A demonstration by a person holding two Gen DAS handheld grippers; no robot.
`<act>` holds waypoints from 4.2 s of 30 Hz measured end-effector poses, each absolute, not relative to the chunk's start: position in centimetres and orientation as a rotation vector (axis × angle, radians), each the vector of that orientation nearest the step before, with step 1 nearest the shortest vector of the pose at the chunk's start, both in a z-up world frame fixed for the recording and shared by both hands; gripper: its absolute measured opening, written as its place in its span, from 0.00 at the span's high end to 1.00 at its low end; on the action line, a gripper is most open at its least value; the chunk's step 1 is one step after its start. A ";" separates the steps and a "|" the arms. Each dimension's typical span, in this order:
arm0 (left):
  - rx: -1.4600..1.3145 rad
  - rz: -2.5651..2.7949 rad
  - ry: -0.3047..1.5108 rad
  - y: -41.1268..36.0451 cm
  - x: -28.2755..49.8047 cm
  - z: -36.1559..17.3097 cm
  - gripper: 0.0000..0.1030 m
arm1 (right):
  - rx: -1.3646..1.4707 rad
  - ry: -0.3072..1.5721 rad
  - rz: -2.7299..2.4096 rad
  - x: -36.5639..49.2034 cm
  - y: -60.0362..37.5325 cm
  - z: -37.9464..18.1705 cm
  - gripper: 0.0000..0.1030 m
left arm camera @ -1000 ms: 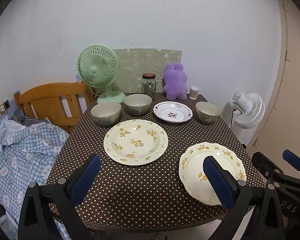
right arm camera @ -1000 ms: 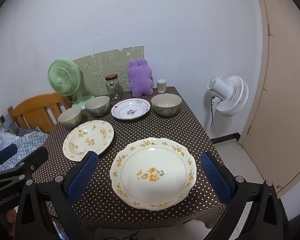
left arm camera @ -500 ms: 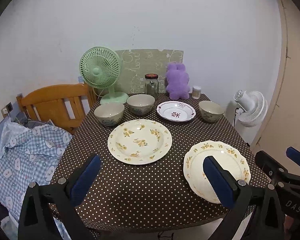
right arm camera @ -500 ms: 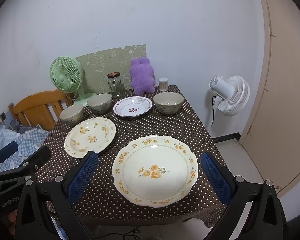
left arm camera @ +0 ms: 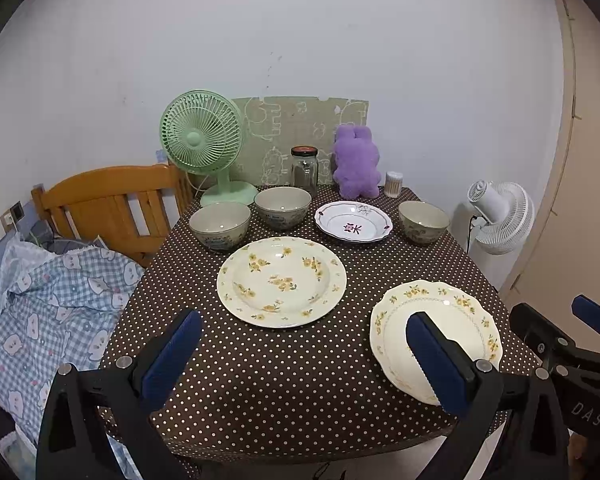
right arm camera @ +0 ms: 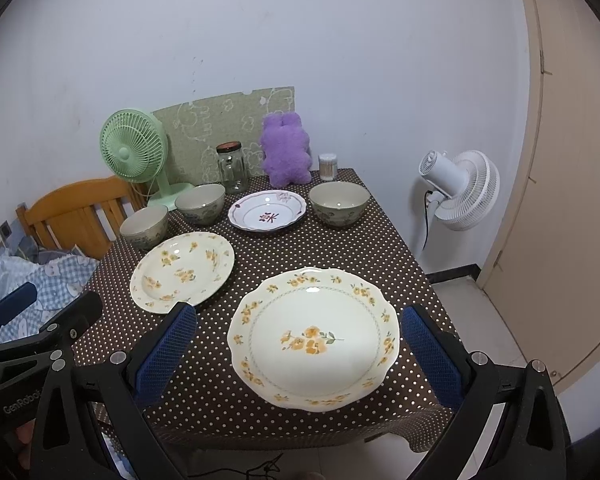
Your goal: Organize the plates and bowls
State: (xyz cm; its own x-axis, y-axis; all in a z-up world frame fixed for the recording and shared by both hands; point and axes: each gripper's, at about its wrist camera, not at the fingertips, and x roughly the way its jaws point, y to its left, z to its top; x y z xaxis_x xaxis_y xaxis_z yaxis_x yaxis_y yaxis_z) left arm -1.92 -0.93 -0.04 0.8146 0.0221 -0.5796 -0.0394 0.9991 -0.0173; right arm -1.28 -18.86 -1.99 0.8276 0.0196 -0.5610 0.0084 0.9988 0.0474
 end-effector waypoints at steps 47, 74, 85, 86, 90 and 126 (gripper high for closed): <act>-0.039 -0.030 0.706 -3.1 4.6 -3.3 0.07 | 0.055 0.719 -0.058 5.4 -20.9 -4.5 0.02; -0.078 0.071 0.993 -10.4 11.6 -13.8 0.18 | 0.027 0.995 0.064 16.1 -28.4 -15.3 0.24; -0.112 0.014 1.055 -11.3 11.9 -15.2 0.30 | -0.001 1.062 0.087 17.7 -27.8 -17.2 0.32; -0.113 0.018 1.057 -11.3 12.0 -15.2 0.29 | -0.009 1.066 0.084 17.8 -27.7 -17.2 0.32; -0.121 0.032 1.059 -11.3 12.7 -15.2 0.28 | -0.025 1.084 0.084 17.9 -27.4 -17.3 0.32; -0.089 0.133 1.101 -9.2 18.4 -16.1 0.14 | 0.048 1.119 0.128 21.8 -26.8 -16.6 0.26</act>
